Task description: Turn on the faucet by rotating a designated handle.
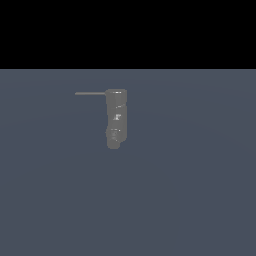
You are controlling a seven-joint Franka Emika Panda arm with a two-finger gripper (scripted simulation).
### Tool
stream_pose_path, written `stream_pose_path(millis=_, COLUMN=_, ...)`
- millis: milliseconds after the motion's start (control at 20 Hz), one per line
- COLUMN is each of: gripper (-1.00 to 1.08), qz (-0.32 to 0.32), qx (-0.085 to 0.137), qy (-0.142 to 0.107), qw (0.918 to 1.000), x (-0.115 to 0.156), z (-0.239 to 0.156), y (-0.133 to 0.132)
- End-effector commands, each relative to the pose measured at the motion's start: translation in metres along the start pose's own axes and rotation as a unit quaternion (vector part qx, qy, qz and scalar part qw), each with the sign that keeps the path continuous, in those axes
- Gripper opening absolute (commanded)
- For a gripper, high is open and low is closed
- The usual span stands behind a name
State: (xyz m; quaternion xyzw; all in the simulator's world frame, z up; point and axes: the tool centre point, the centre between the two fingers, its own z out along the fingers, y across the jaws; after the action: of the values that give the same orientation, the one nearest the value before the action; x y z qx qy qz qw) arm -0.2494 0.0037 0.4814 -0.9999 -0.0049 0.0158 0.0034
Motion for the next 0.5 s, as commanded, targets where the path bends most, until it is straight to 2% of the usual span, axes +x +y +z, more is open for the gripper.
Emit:
stream_pose_path(millis=0, gripper=-1.0, qz=0.0, qx=0.0, qy=0.0, qw=1.0, x=0.0, z=0.0, y=0.0)
stream_pose_path(millis=450, gripper=-1.0, qz=-0.002, qx=0.014, qy=0.006, qw=0.9999, x=0.0028, z=-0.0076, y=0.0078)
